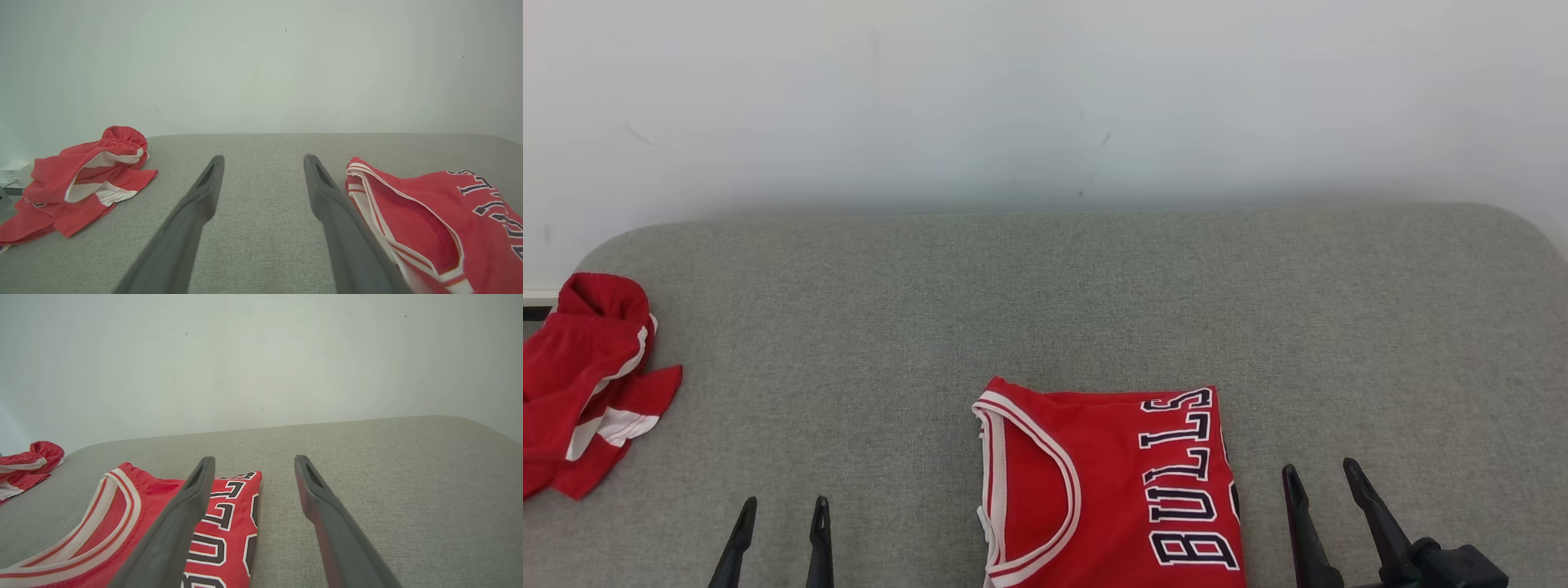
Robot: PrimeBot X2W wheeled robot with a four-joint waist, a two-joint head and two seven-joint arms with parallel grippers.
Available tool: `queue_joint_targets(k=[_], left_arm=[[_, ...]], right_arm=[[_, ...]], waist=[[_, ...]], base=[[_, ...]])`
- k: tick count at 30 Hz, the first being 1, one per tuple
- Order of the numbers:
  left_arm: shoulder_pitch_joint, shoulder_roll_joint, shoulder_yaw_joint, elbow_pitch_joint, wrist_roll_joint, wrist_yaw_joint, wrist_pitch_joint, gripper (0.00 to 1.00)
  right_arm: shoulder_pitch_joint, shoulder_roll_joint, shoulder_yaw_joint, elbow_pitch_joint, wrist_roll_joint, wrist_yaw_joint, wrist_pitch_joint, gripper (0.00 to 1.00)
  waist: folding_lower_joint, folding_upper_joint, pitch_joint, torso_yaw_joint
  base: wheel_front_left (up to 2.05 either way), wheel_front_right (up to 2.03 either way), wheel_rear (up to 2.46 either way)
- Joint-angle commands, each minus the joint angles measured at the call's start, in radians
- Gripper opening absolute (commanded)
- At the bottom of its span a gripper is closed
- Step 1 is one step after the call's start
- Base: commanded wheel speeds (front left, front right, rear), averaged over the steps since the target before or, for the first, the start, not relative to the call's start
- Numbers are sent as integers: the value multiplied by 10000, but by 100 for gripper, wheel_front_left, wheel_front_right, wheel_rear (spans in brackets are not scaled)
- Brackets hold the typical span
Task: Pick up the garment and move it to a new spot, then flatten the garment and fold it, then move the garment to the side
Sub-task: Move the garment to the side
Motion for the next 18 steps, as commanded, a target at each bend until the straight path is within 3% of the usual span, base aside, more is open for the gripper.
queue_joint_targets(k=[1,18], left_arm=[[73,27,7,1,43,-54,-30,100],[10,37,-86,-73,57,-43,-30,100]], right_arm=[[11,7,-6,31,-54,-27,3,100],[-231,-237,108,260,150,-27,3,100]], waist=[[1,0,3,5],[1,0,18,174]], base=[[0,0,0],[0,0,0]])
